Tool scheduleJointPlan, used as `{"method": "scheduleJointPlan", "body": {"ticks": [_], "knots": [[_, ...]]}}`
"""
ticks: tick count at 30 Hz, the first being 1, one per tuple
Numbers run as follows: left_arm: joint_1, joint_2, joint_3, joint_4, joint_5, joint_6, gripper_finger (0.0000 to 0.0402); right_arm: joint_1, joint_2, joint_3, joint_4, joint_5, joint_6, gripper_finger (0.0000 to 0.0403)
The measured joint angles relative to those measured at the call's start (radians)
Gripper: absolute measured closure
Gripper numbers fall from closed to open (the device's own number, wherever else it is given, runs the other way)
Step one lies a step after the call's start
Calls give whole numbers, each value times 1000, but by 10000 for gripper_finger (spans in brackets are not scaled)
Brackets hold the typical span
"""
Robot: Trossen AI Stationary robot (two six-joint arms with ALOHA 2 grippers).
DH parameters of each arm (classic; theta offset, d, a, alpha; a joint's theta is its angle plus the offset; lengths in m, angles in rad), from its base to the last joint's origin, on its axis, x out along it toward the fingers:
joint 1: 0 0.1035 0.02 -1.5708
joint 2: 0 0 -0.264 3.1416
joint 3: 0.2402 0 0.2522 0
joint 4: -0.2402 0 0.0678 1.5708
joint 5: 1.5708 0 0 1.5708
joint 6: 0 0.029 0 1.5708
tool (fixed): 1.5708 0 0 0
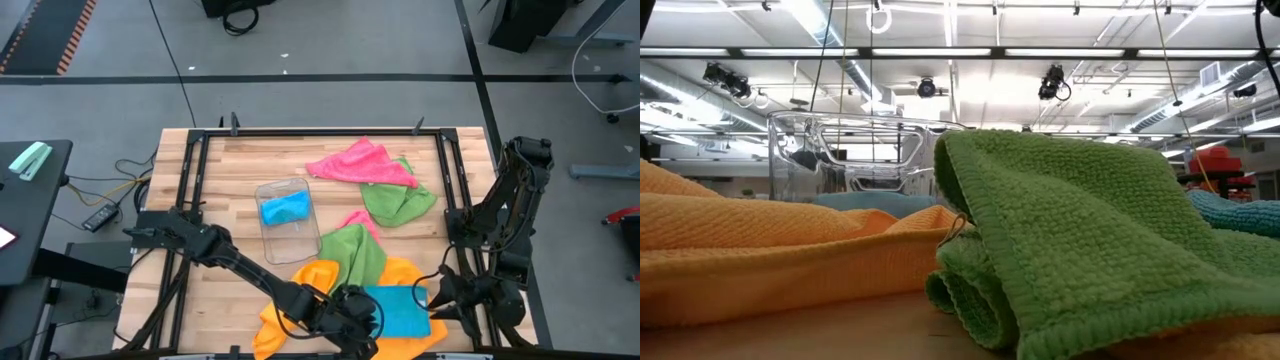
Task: Fold microfiber towels
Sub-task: Fold the blue towel
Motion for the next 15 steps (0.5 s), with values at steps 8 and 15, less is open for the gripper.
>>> {"method": "scheduleJointPlan", "body": {"ticks": [8,15], "knots": [[-1,6,0,-103,26,-214,272,0,0,0,6,32,50,279],[17,17,-1,-130,215,-135,254,-11,48,0,52,32,66,279]]}}
